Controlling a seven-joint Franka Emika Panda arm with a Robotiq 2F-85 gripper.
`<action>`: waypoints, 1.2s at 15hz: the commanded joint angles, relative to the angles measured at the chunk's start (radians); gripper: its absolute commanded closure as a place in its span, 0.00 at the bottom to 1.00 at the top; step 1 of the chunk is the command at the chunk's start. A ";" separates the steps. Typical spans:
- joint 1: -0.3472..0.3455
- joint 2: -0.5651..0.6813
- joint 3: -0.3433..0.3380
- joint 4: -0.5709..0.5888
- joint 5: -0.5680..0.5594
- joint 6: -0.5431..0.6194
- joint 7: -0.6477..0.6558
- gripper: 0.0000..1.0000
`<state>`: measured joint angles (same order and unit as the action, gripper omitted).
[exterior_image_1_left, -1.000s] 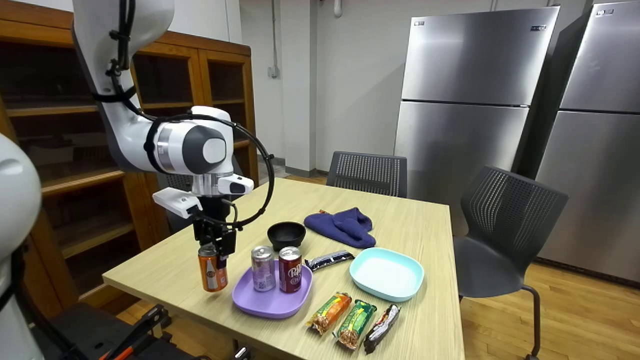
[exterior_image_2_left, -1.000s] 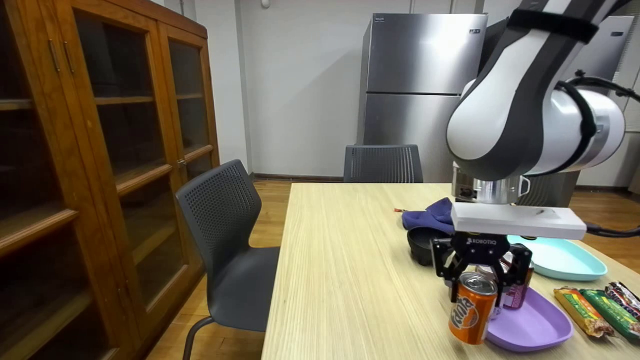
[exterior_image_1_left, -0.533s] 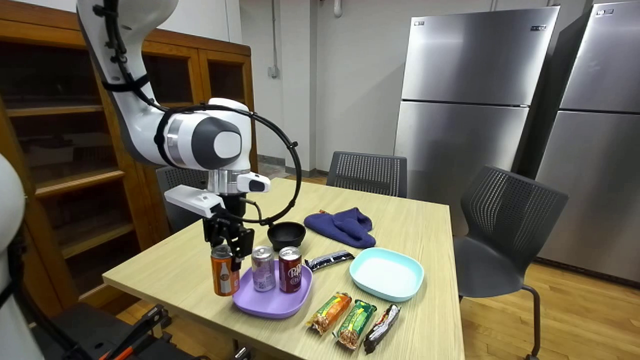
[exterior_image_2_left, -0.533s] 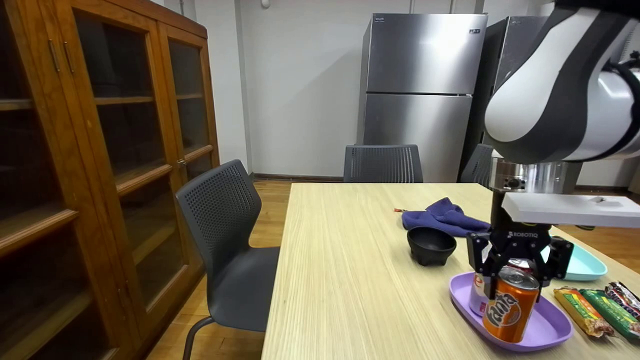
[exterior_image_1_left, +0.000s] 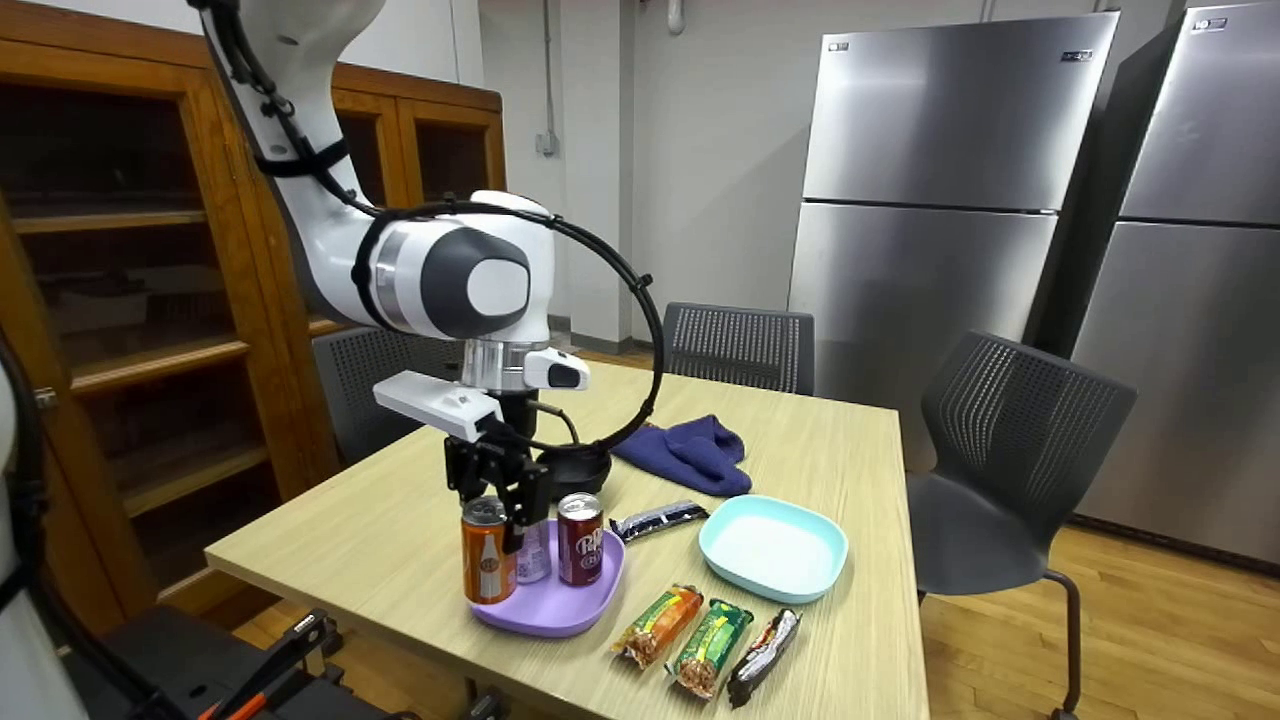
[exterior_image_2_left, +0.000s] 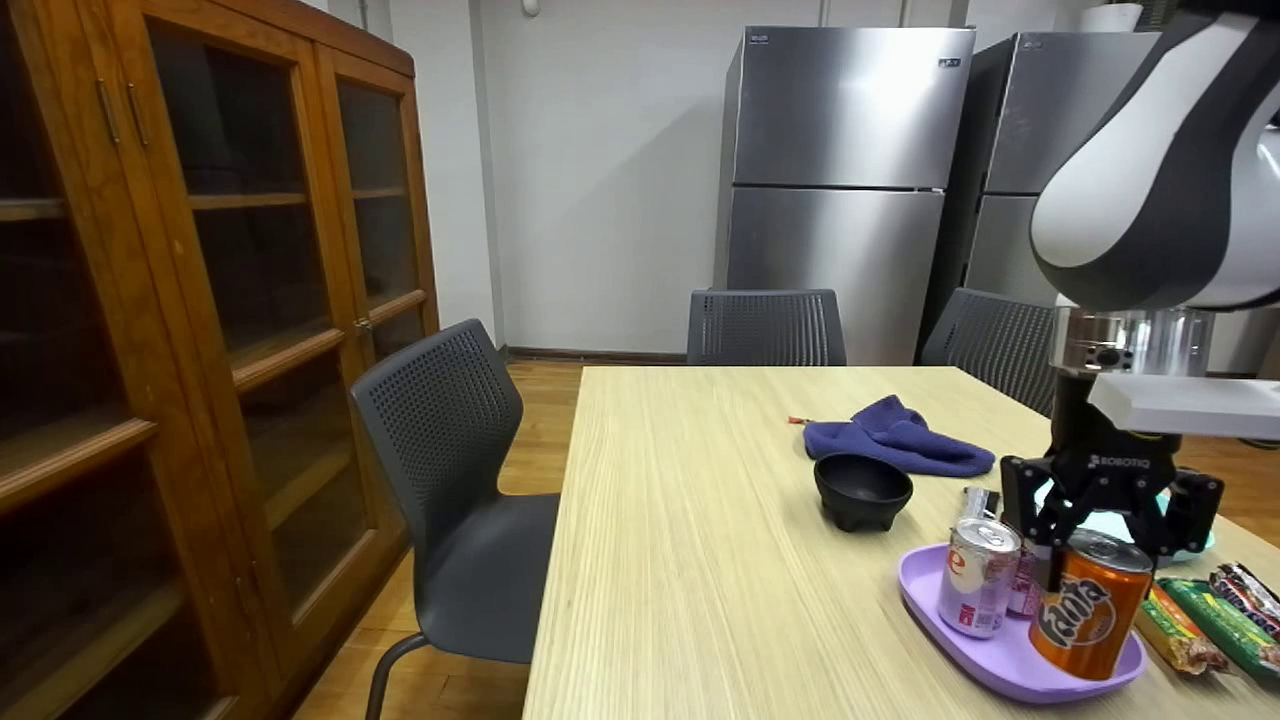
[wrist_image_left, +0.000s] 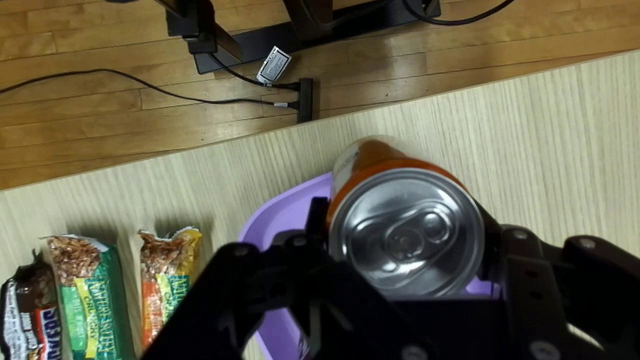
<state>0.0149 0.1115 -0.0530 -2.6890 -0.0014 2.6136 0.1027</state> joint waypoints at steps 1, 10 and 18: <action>-0.031 0.001 -0.016 0.031 -0.031 -0.038 -0.028 0.61; -0.026 0.113 -0.047 0.125 -0.116 -0.024 -0.011 0.61; -0.017 0.207 -0.043 0.199 -0.100 -0.029 -0.008 0.61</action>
<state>-0.0028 0.2951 -0.1020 -2.5295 -0.0939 2.6137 0.0927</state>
